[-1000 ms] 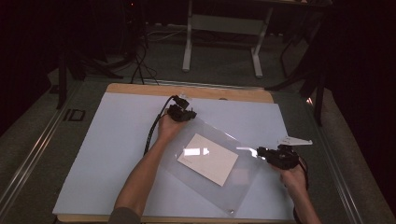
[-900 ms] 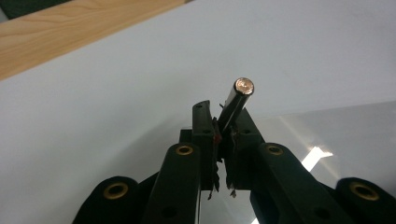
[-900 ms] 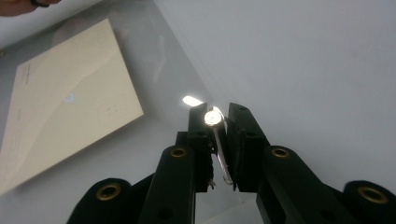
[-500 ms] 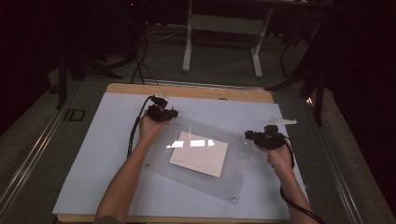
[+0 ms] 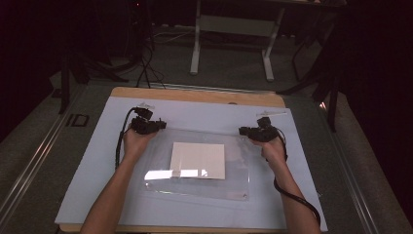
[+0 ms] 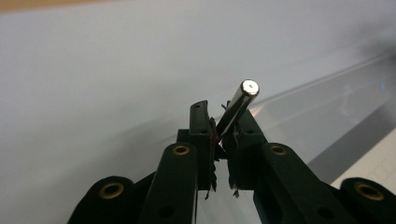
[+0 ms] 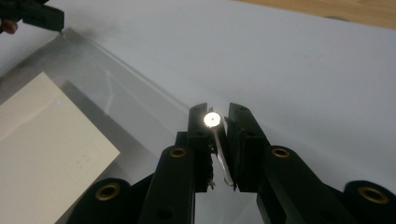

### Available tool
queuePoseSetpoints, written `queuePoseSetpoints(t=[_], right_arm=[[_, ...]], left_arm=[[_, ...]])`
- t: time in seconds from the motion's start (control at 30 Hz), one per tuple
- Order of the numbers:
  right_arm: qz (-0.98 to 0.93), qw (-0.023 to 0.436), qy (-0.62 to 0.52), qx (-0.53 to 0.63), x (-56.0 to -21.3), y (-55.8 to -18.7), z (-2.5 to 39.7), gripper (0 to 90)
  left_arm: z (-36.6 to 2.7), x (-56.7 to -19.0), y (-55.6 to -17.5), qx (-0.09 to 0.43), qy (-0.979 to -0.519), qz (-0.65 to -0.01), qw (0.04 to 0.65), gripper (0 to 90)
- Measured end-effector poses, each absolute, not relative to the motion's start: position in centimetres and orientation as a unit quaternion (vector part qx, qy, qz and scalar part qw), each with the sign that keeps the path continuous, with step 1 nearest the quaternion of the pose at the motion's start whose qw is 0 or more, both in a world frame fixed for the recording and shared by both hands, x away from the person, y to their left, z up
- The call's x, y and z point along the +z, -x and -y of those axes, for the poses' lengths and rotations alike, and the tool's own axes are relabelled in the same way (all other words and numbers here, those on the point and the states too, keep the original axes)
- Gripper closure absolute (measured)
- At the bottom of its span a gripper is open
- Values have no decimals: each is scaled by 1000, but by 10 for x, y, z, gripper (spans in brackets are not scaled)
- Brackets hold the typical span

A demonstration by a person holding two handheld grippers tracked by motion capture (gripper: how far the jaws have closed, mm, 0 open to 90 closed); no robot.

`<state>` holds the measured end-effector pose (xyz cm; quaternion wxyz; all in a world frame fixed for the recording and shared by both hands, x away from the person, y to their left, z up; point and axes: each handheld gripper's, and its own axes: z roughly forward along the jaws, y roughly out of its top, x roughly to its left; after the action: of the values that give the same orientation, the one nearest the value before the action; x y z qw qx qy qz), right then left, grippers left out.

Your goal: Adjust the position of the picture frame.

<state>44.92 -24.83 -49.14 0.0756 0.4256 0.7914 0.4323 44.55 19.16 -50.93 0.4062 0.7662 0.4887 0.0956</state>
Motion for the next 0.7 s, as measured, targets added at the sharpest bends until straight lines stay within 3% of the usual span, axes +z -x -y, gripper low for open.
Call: queuePoseSetpoints(t=[0.7], right_arm=[[-790,67,-444,417,-518,-467,241,800]], left_arm=[[-191,-522,-440,101,-762,-507,390,808]])
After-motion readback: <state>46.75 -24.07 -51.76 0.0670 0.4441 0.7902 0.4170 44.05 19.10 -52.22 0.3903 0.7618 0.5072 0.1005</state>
